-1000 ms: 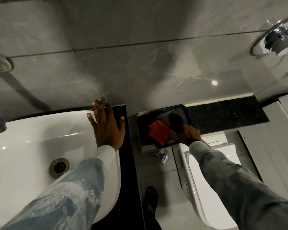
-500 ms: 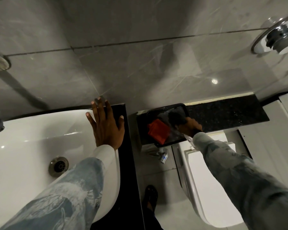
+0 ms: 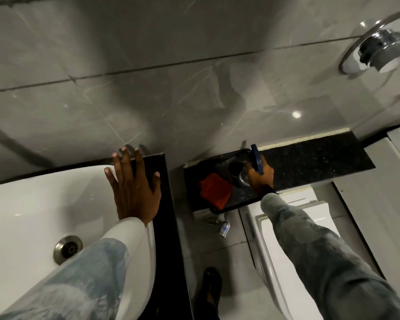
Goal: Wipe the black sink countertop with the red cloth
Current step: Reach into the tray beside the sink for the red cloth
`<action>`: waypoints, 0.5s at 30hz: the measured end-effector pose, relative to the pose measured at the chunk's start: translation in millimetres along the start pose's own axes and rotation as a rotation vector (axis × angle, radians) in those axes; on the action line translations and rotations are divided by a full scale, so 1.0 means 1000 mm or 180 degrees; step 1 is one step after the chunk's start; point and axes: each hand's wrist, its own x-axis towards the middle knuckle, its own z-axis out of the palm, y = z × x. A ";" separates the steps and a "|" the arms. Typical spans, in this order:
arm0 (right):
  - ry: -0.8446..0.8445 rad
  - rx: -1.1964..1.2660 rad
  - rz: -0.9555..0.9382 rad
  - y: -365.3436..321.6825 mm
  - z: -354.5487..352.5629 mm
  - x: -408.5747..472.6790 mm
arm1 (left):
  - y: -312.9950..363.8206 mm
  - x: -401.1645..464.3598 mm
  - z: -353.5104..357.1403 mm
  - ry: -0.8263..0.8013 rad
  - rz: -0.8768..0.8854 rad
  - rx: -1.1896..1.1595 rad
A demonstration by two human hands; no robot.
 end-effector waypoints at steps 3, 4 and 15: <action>-0.0021 -0.0055 0.0357 0.006 -0.012 -0.018 | 0.012 -0.005 -0.011 -0.0080 0.0058 0.0522; 0.0029 -0.0137 0.0460 0.009 -0.014 -0.027 | 0.016 -0.005 -0.015 -0.0123 0.0197 0.0837; -0.0735 -0.0141 0.1231 0.055 0.046 -0.050 | 0.097 0.037 0.093 -0.1970 0.0888 0.0249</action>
